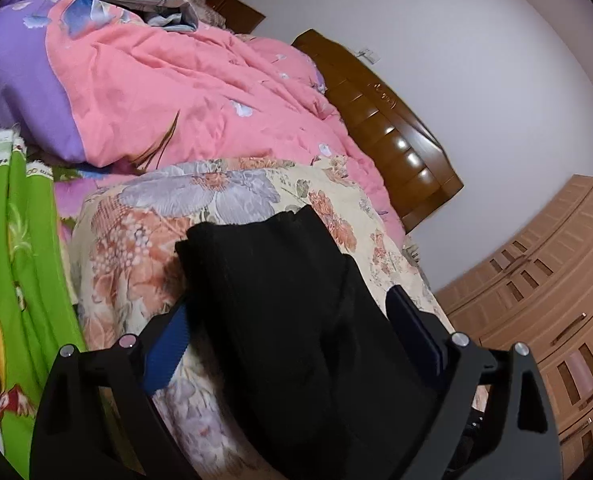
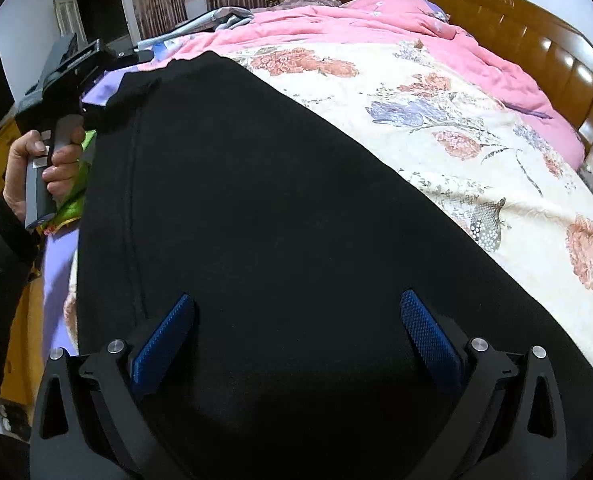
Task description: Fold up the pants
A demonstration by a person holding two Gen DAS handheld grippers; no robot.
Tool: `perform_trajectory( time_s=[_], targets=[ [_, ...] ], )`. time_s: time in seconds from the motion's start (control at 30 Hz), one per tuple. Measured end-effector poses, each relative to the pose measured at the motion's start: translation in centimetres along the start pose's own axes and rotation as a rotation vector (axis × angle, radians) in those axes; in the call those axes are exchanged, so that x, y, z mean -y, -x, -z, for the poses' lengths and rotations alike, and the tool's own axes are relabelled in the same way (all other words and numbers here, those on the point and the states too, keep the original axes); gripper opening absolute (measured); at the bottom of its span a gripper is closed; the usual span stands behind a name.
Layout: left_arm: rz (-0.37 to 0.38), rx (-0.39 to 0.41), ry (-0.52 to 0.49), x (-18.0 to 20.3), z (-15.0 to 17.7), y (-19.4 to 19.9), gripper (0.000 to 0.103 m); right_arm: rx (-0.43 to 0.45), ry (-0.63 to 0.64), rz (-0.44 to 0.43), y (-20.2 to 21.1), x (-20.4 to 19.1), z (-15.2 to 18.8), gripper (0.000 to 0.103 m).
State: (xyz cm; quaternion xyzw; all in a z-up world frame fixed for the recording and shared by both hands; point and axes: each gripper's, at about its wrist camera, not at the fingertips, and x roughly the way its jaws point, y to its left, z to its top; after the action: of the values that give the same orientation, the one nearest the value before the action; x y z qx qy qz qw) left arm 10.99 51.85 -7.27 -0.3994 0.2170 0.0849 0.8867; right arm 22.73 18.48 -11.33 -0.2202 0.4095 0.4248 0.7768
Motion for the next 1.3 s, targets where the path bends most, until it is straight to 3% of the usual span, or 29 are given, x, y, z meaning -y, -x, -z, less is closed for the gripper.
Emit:
perform_trajectory(
  time_s=[0.03,0.1,0.13,0.27,0.33,0.4,0.47,0.5,0.53,0.57,0.63,0.77,0.83,0.97,1.0,1.07,1.1,1.2,1.23,1.3],
  targets=[
    [-0.006,0.011,-0.007,0.1,0.1,0.0,0.069,0.001,-0.003,-0.002,0.0,0.1,0.0,0.099],
    [-0.045,0.039,-0.047,1.1,0.7,0.5,0.039,0.002,-0.006,-0.006,0.0,0.0,-0.1,0.099],
    [-0.050,0.056,-0.071,1.6,0.8,0.7,0.037,0.002,-0.005,-0.004,0.0,0.0,-0.1,0.099],
    [-0.082,0.050,-0.117,2.0,1.0,0.1,0.040,0.001,-0.003,-0.001,-0.1,-0.1,-0.2,0.099],
    [-0.048,0.006,-0.061,0.6,0.7,-1.1,0.069,0.002,-0.003,-0.001,-0.1,-0.1,-0.2,0.099],
    [0.023,0.007,-0.047,-0.1,0.6,-1.3,0.076,0.003,-0.006,-0.005,-0.1,-0.1,-0.2,0.099],
    [0.020,-0.009,-0.074,0.3,0.4,-1.7,0.078,0.008,-0.014,-0.015,0.0,0.0,-0.2,0.099],
    [0.005,-0.015,-0.086,0.6,0.5,-1.8,0.077,0.010,-0.018,-0.020,-0.1,0.0,-0.3,0.099],
    [-0.006,-0.019,-0.094,0.8,0.5,-1.9,0.058,0.012,-0.022,-0.024,-0.1,0.1,-0.4,0.099],
    [-0.029,-0.033,-0.104,0.9,0.6,-2.2,0.046,0.013,-0.025,-0.028,-0.1,0.1,-0.4,0.099],
    [-0.035,-0.036,-0.104,0.9,0.8,-2.4,0.035,0.011,-0.025,-0.026,-0.1,0.0,-0.4,0.099],
    [-0.080,-0.021,-0.107,1.9,0.6,-1.8,0.027,-0.012,0.020,0.042,-0.7,-1.0,-0.8,0.099],
    [-0.133,0.003,-0.202,4.9,0.5,-1.2,0.027,-0.043,0.006,0.046,-0.6,-1.1,-1.7,0.099],
    [-0.184,0.022,-0.348,10.1,0.5,-0.3,0.027,0.052,0.028,-0.037,0.5,-3.2,-5.8,0.099],
    [-0.192,0.023,-0.360,10.8,0.6,-0.2,0.027,0.029,0.070,-0.041,-0.3,-4.1,-6.5,0.099],
    [-0.197,0.030,-0.369,11.9,1.0,0.1,0.026,-0.130,0.155,-0.036,-4.3,-6.0,-6.6,0.099],
    [-0.193,0.044,-0.378,12.8,1.4,0.6,0.026,-0.075,0.136,-0.054,-4.3,-5.7,-6.6,0.099],
    [-0.144,0.074,-0.418,15.4,2.2,2.2,0.025,-0.080,0.070,-0.073,-3.0,-4.6,-6.6,0.099],
    [-0.131,0.091,-0.467,17.2,2.9,2.9,0.023,-0.066,0.031,-0.089,-1.5,-3.9,-6.4,0.099],
    [-0.102,0.107,-0.535,19.8,4.3,4.1,0.018,0.051,-0.056,-0.111,3.6,-1.5,-5.1,0.099]
  ],
)
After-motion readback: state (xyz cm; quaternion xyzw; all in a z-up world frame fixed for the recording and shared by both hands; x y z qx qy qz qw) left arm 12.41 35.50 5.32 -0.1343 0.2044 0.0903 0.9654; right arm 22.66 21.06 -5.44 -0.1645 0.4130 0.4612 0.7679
